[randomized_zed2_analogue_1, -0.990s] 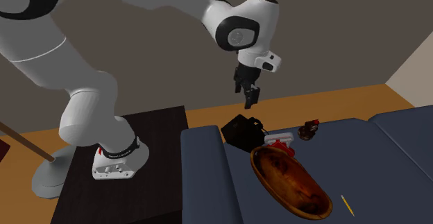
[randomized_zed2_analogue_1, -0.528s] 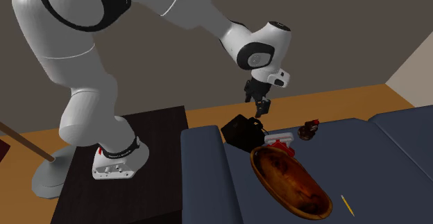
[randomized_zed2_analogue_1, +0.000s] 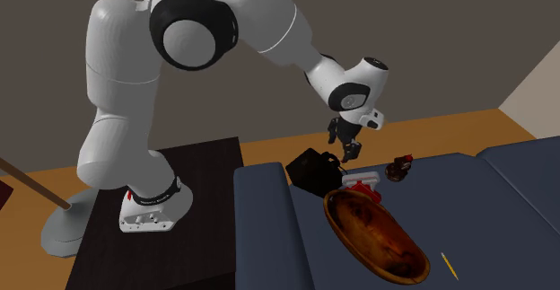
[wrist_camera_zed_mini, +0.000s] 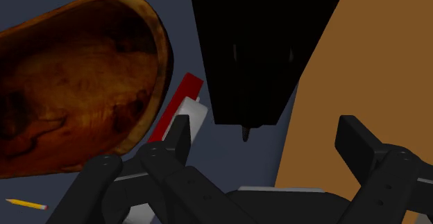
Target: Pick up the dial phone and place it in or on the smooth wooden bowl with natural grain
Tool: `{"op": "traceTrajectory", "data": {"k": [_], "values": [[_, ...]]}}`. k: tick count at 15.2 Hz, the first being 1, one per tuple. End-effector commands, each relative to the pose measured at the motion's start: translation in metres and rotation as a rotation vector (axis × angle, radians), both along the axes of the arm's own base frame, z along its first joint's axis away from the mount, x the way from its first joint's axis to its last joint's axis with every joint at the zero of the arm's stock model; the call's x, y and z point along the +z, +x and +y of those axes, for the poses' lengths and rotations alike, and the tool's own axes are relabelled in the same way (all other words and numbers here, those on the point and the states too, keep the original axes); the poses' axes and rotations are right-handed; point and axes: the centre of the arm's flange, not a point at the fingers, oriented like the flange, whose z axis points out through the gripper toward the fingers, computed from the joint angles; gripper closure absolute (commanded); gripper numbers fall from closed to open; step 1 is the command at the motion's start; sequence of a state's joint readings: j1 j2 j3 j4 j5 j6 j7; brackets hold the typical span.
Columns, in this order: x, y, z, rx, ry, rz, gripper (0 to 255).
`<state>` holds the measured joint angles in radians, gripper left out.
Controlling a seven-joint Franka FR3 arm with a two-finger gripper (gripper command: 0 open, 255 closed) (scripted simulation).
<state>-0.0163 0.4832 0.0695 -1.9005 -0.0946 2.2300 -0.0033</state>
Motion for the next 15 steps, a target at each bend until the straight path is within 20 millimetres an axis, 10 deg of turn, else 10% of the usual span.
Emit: {"op": "traceTrajectory", "data": {"k": [1,15], "values": [[-0.016,0.007,-0.001,0.003,0.001,0.004,0],[-0.05,0.002,-0.003,0.003,0.001,0.004,0]]}}
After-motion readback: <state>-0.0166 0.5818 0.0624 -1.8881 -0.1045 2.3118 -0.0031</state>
